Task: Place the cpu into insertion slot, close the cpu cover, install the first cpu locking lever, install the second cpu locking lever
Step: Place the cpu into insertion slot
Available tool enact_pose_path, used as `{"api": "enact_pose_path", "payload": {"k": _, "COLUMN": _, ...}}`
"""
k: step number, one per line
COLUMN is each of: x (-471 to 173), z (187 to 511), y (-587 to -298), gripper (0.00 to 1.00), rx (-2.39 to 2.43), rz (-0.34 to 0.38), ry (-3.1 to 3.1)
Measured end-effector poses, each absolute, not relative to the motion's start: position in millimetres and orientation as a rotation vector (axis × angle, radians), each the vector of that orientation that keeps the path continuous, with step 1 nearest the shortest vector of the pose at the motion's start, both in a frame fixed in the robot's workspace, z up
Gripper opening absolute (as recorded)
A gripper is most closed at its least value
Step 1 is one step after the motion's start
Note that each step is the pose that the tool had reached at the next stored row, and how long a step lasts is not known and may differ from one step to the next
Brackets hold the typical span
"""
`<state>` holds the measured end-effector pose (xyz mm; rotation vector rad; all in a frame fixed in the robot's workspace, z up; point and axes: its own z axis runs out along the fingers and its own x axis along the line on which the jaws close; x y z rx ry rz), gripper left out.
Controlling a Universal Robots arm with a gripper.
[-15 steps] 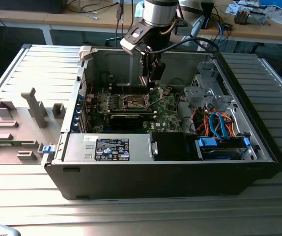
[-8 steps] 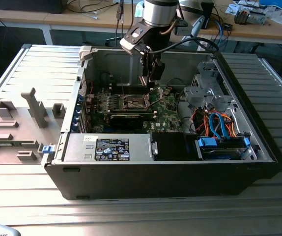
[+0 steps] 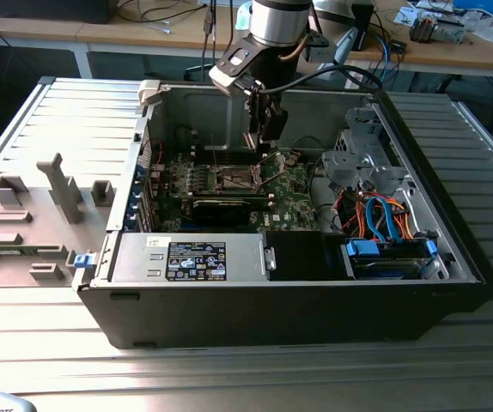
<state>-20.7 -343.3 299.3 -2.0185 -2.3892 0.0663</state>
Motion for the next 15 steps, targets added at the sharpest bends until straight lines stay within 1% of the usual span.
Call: {"api": "enact_pose_path", "payload": {"k": 15, "x": -20.7, "z": 299.2, "y": -343.3, "gripper": 0.54, "rx": -2.041, "rz": 0.066, "ry": -2.369}}
